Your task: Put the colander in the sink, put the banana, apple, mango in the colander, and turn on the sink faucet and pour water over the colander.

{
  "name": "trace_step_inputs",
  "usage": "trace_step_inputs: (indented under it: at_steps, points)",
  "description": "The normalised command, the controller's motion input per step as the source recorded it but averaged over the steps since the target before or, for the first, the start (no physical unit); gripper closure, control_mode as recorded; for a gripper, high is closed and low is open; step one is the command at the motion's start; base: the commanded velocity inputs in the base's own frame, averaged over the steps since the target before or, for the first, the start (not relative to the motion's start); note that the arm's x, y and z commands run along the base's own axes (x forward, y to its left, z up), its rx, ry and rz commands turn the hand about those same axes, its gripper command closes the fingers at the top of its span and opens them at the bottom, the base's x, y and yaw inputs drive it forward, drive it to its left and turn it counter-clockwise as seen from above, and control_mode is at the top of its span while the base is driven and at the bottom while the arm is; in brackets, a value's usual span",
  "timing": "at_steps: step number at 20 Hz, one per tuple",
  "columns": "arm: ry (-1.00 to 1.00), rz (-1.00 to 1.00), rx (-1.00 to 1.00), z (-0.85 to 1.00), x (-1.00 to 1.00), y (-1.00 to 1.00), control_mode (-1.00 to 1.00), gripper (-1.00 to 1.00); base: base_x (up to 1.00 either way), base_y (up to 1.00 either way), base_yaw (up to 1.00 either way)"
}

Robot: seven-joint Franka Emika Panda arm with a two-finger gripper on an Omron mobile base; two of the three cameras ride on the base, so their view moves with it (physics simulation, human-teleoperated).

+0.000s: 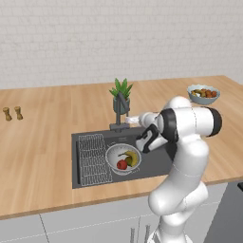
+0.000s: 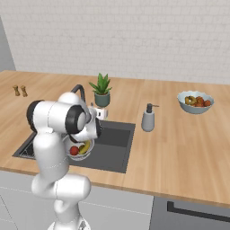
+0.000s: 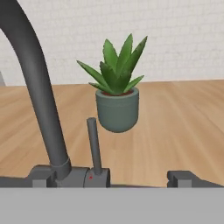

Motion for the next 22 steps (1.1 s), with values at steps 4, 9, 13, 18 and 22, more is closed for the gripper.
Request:
trace_step_inputs:
  at_steps: [4, 9, 13, 18, 22]
  points:
    - [0.0, -0.01, 0.01, 0.0, 0.26, 0.17, -1.0, -1.0, 0.0, 0.0, 0.0]
    - [0.0, 0.0, 0.01, 0.0, 0.27, 0.07, -1.0, -1.0, 0.0, 0.0, 0.0]
    - [0.0, 0.0, 0.02, -0.01, 0.34, 0.0, -1.0, -1.0, 0.0, 0.0, 0.0]
    - [0.0, 0.0, 0.02, -0.03, 0.38, 0.0, -1.0, -1.0, 0.0, 0.0, 0.0]
    - [0.0, 0.0, 0.02, -0.04, 0.3, -0.01, -1.0, -1.0, 0.0, 0.0, 0.0]
